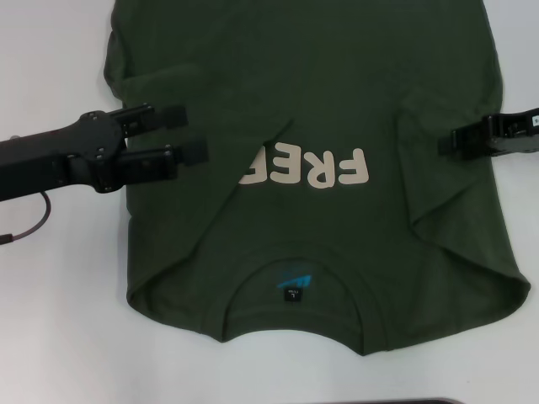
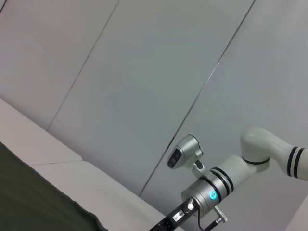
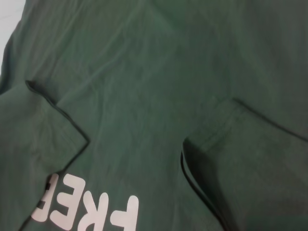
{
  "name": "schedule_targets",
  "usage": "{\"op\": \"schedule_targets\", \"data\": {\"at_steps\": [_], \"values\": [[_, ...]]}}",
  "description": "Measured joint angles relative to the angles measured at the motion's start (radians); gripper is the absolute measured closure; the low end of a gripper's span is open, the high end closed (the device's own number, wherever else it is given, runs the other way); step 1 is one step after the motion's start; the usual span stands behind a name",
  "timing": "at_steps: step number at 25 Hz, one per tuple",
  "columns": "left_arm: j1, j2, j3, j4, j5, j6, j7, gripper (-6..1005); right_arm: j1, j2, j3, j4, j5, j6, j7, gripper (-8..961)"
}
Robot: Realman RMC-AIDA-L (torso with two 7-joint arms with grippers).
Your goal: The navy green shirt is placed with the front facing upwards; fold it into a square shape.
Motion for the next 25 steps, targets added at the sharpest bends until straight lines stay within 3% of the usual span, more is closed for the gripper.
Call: {"op": "schedule_targets", "data": {"at_steps": [25], "values": [[0.001, 0.000, 0.007, 0.002, 0.000, -0.013, -0.002, 99, 0.022, 0.024, -0.023, 0.010, -0.011, 0.019, 0.001, 386]]}}
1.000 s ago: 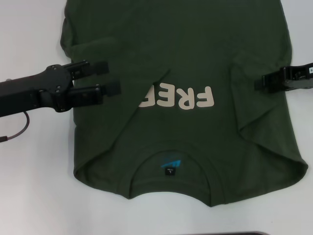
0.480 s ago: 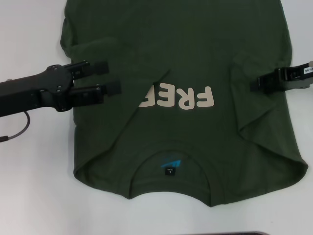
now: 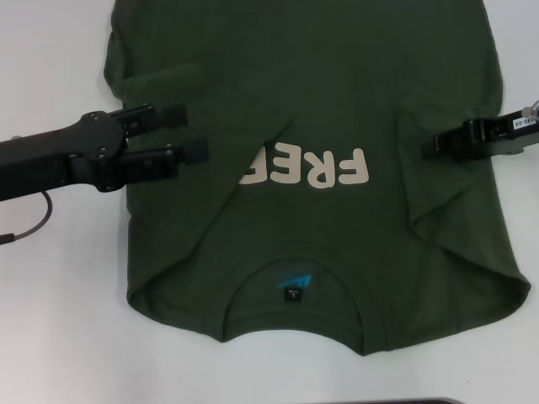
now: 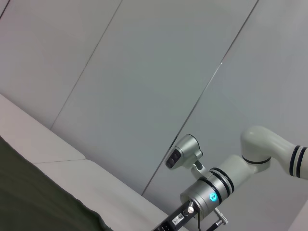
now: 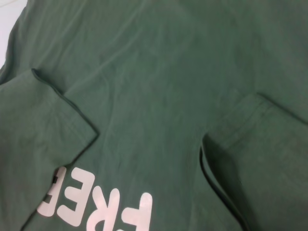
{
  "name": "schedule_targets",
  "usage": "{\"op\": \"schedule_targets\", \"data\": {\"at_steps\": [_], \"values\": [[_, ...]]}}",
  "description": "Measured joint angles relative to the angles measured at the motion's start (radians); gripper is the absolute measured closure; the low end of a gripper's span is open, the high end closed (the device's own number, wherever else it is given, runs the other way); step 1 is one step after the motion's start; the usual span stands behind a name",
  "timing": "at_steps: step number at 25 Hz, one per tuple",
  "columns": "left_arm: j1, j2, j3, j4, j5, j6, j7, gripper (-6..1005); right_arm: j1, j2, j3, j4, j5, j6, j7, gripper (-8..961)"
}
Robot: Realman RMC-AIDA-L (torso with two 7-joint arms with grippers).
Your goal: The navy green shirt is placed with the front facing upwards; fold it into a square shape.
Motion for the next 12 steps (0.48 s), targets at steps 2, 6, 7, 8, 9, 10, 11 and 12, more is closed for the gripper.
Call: {"op": "schedule_targets", "data": {"at_steps": [2, 6, 7, 8, 9, 10, 11, 12], "values": [[0.000, 0.000, 0.000, 0.000, 0.000, 0.000, 0.000, 99, 0.002, 0.002, -0.001, 0.000, 0.000, -0.001, 0.000, 386], [0.000, 0.000, 0.000, 0.001, 0.000, 0.000, 0.000, 99, 0.006, 0.007, -0.001, 0.000, 0.000, -0.005, 0.001, 387], [0.000, 0.000, 0.000, 0.001, 0.000, 0.000, 0.000, 99, 0.007, 0.008, -0.001, 0.000, 0.001, -0.008, 0.001, 387], [0.000, 0.000, -0.001, 0.001, 0.000, 0.000, 0.000, 99, 0.008, 0.010, -0.001, 0.000, 0.002, -0.010, 0.001, 387], [0.000, 0.000, -0.001, 0.001, 0.000, 0.000, 0.001, 99, 0.010, 0.012, -0.001, 0.000, 0.003, -0.011, 0.001, 387], [0.000, 0.000, -0.002, 0.001, 0.000, 0.000, 0.001, 99, 0.012, 0.014, -0.001, 0.000, 0.005, -0.013, 0.001, 387], [0.000, 0.000, -0.002, 0.001, 0.000, 0.000, 0.002, 99, 0.015, 0.017, -0.001, 0.001, 0.007, -0.017, 0.000, 387], [0.000, 0.000, -0.003, 0.001, 0.000, 0.000, 0.002, 99, 0.017, 0.019, 0.000, 0.001, 0.008, -0.020, 0.000, 387]]}}
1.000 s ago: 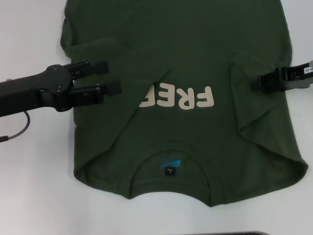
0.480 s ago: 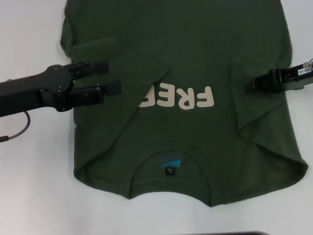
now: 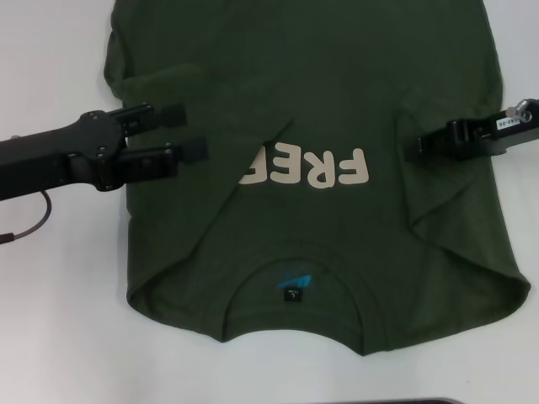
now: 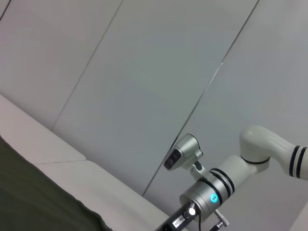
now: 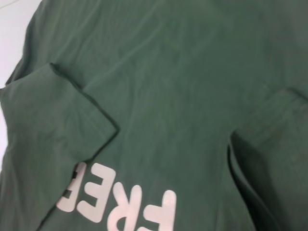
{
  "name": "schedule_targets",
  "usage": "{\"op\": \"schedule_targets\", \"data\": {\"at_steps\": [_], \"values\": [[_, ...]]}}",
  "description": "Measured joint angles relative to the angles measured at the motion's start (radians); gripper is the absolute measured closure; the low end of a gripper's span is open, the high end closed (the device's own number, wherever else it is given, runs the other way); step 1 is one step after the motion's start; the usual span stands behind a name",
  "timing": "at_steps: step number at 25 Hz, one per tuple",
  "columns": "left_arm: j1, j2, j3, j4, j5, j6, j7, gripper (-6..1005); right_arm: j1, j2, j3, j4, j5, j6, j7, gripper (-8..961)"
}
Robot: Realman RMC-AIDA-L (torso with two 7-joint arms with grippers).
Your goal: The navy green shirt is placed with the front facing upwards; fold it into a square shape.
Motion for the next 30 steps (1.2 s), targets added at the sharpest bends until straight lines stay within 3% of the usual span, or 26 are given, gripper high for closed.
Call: {"op": "schedule_targets", "data": {"at_steps": [8, 16, 24, 27, 30], "values": [[0.000, 0.002, -0.004, 0.000, 0.000, -0.001, 0.002, 99, 0.015, 0.011, 0.008, 0.000, 0.026, -0.020, -0.001, 387], [0.001, 0.002, -0.010, -0.003, 0.000, -0.038, -0.002, 98, 0.015, 0.004, 0.009, 0.000, 0.114, -0.045, -0.004, 387], [0.003, 0.004, -0.073, -0.002, 0.000, -0.053, -0.017, 99, 0.007, 0.012, 0.011, 0.008, 0.217, -0.046, -0.045, 386], [0.005, 0.005, -0.079, -0.002, 0.000, -0.053, -0.020, 99, 0.000, 0.003, 0.011, 0.014, 0.261, -0.056, -0.054, 386], [0.007, 0.006, -0.080, -0.002, 0.001, -0.053, -0.027, 99, -0.004, -0.018, 0.011, 0.014, 0.264, -0.080, -0.053, 387]]}}
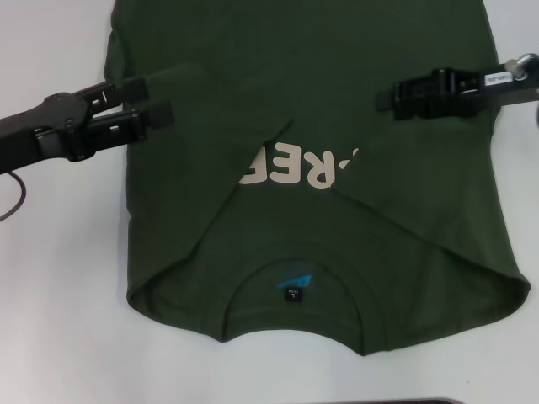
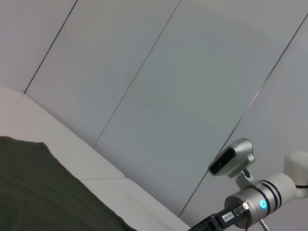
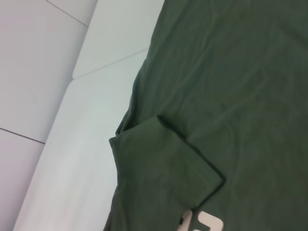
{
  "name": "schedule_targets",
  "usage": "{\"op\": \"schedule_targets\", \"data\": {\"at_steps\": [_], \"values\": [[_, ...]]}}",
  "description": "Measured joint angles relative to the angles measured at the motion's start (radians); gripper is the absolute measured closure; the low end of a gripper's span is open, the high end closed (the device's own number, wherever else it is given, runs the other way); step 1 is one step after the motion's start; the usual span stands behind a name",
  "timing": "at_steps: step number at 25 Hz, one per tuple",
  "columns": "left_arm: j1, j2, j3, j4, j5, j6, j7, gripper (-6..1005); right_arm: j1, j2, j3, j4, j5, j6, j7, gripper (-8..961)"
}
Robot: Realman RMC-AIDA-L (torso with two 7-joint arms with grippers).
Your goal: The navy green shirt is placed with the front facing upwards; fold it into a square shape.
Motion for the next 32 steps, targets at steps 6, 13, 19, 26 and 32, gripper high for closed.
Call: {"op": "schedule_targets", "data": {"at_steps": [6, 13, 19, 26, 32], "values": [[-0.002, 0.010, 0.004, -0.002, 0.005, 0.013, -0.020, 98, -0.033, -0.046, 0.006, -0.007, -0.006, -0.029, -0.076, 386], [-0.007, 0.050, 0.019, 0.002, 0.009, 0.082, -0.019, 99, -0.079, -0.053, 0.165, 0.035, 0.002, -0.017, -0.318, 384], [-0.006, 0.056, 0.023, -0.006, 0.009, 0.116, -0.020, 98, -0.091, -0.044, 0.186, 0.026, 0.001, -0.137, -0.465, 167], [0.001, 0.091, 0.039, -0.006, 0.091, 0.156, -0.201, 113, -0.143, 0.010, 0.180, -0.095, -0.009, -0.316, -0.538, 18], [0.022, 0.109, 0.050, -0.003, 0.136, 0.185, -0.447, 126, -0.174, 0.008, 0.192, -0.101, -0.008, -0.438, -0.489, 50]]}}
